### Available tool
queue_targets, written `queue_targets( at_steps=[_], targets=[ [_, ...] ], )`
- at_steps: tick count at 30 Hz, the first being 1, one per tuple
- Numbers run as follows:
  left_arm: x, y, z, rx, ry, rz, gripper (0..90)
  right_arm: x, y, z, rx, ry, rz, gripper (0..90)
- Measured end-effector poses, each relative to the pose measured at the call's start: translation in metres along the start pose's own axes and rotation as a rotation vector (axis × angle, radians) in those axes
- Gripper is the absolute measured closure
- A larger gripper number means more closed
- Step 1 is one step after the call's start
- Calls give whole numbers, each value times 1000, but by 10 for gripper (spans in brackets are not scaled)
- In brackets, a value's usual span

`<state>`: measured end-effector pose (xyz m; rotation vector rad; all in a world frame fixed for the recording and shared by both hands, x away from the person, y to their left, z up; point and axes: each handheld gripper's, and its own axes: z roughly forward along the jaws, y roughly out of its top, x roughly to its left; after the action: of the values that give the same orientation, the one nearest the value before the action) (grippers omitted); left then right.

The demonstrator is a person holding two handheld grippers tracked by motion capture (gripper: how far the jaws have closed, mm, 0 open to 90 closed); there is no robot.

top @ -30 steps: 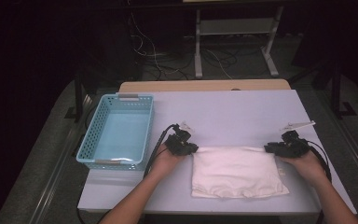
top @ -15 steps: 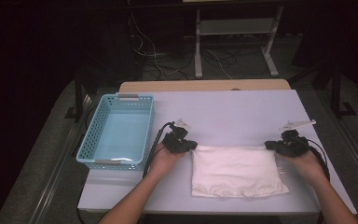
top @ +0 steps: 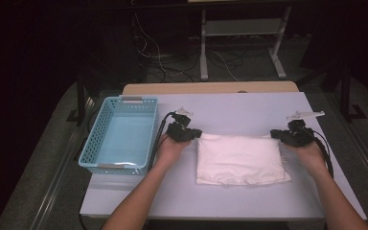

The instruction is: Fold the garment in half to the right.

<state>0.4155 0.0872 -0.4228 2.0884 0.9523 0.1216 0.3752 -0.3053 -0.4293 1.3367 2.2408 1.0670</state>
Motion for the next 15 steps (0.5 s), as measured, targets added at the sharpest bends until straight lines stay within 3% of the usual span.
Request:
queue_targets(
  at_steps=[9, 15],
  targets=[
    [19, 10, 16, -10, 32, -10, 850, -16, 8, 23, -15, -29, 49, 854],
    [22, 6, 23, 4, 39, -10, 835, -19, 6, 32, -16, -33, 63, 846]
  ],
)
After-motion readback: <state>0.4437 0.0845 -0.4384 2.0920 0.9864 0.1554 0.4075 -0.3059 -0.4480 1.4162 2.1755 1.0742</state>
